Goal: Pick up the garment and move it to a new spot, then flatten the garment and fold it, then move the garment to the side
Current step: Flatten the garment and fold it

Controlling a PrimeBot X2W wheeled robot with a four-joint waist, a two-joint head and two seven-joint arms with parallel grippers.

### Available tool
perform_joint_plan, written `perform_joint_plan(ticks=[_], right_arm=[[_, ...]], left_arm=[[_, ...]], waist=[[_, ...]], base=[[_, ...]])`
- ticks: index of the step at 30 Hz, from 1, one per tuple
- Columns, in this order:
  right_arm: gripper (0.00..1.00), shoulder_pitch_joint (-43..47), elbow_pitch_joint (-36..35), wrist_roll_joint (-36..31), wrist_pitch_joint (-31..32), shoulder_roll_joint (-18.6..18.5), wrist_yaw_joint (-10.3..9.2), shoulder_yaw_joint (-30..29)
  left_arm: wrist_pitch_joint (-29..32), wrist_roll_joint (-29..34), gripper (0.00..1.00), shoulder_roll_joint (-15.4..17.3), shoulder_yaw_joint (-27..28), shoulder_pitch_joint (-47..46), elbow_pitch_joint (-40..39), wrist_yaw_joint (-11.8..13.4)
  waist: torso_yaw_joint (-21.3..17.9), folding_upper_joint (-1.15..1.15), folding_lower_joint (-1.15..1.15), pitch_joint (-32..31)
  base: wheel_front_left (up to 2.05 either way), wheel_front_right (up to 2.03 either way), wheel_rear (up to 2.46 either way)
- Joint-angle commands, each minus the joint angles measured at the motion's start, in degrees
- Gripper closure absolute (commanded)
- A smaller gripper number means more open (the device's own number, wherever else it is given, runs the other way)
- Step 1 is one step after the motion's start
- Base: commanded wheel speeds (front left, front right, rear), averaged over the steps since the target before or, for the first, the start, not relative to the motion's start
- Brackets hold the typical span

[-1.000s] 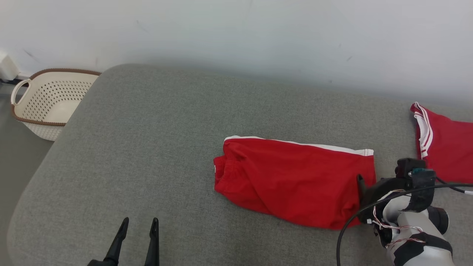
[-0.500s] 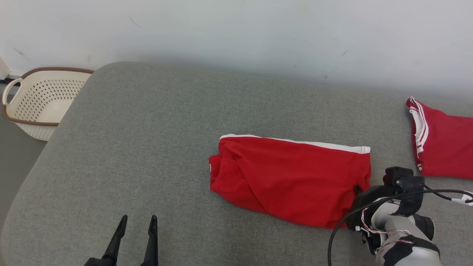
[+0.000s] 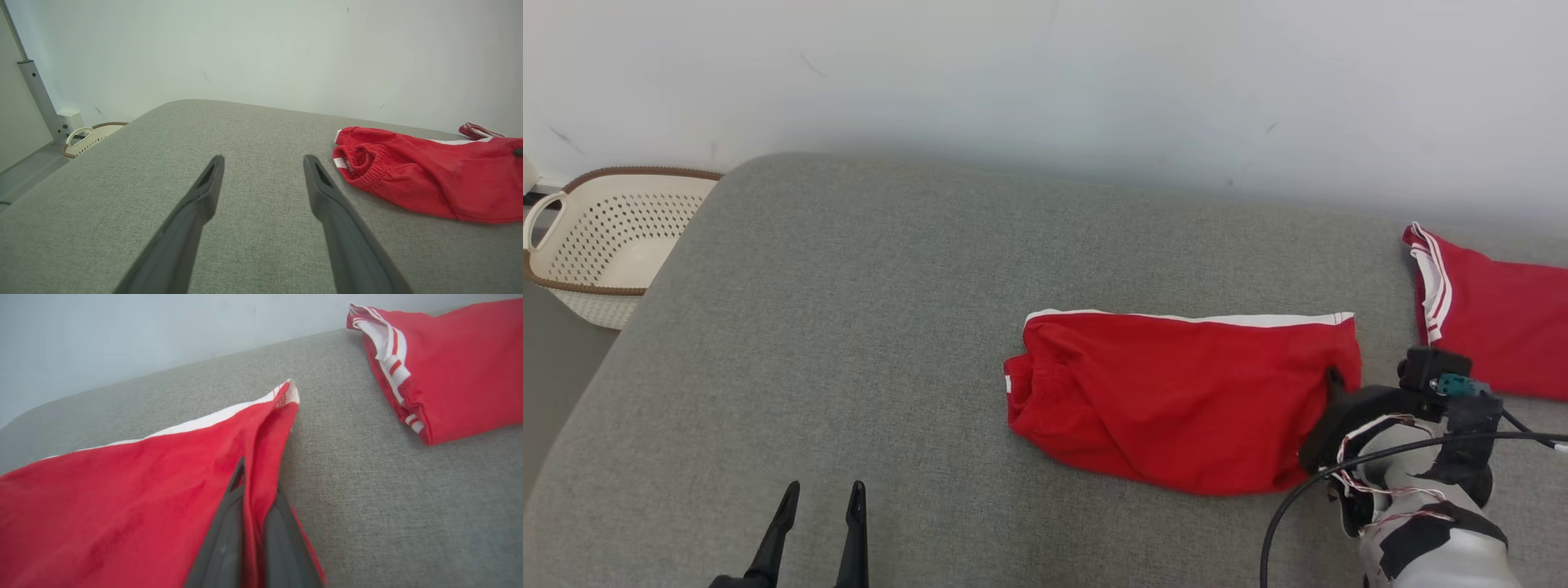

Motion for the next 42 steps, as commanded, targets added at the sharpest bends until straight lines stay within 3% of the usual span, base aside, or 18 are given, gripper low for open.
perform_joint_plan(ticks=[1,9,17,27,36,42], right_arm=[[1.00,0.68,-1.47,2.71,-0.23,1.17,-0.04,1.60],[1.00,4.99,-16.55,17.76,4.19,2.50,-0.04,14.95],[1.00,8.21,-28.01,26.32,8.69,3.11,-0.04,23.42],[1.00,6.90,-27.10,29.29,10.32,4.97,-0.03,26.79],[1.00,4.73,-21.18,31.57,8.68,5.72,-0.03,28.16],[1.00,3.67,-19.87,36.90,6.67,5.74,-0.02,33.11]], left_arm=[[-0.16,-0.07,0.00,-0.05,-0.20,1.11,0.13,0.11],[-0.16,-0.22,0.00,-0.13,-0.84,1.01,0.37,-0.12],[-0.16,-0.29,0.00,-0.21,-2.45,0.09,0.79,-0.42],[-0.16,-0.93,0.00,-0.28,-5.50,-1.29,1.88,-0.52],[-0.16,-2.24,0.00,-0.31,-8.03,-2.59,2.29,0.30],[-0.16,-2.36,0.00,-0.31,-8.39,-2.80,2.71,0.48]], waist=[[-0.32,-0.01,0.00,-0.28],[-0.34,-0.01,0.00,-0.91],[2.23,-0.01,0.00,-0.82],[6.11,-0.01,0.00,0.10],[7.91,-0.01,0.00,1.26],[8.43,-0.01,0.00,1.31]], base=[[0.00,0.00,0.00],[0.00,0.00,0.00],[0.00,0.00,0.00],[0.00,0.00,0.00],[0.00,0.00,0.00],[0.00,0.00,0.00]])
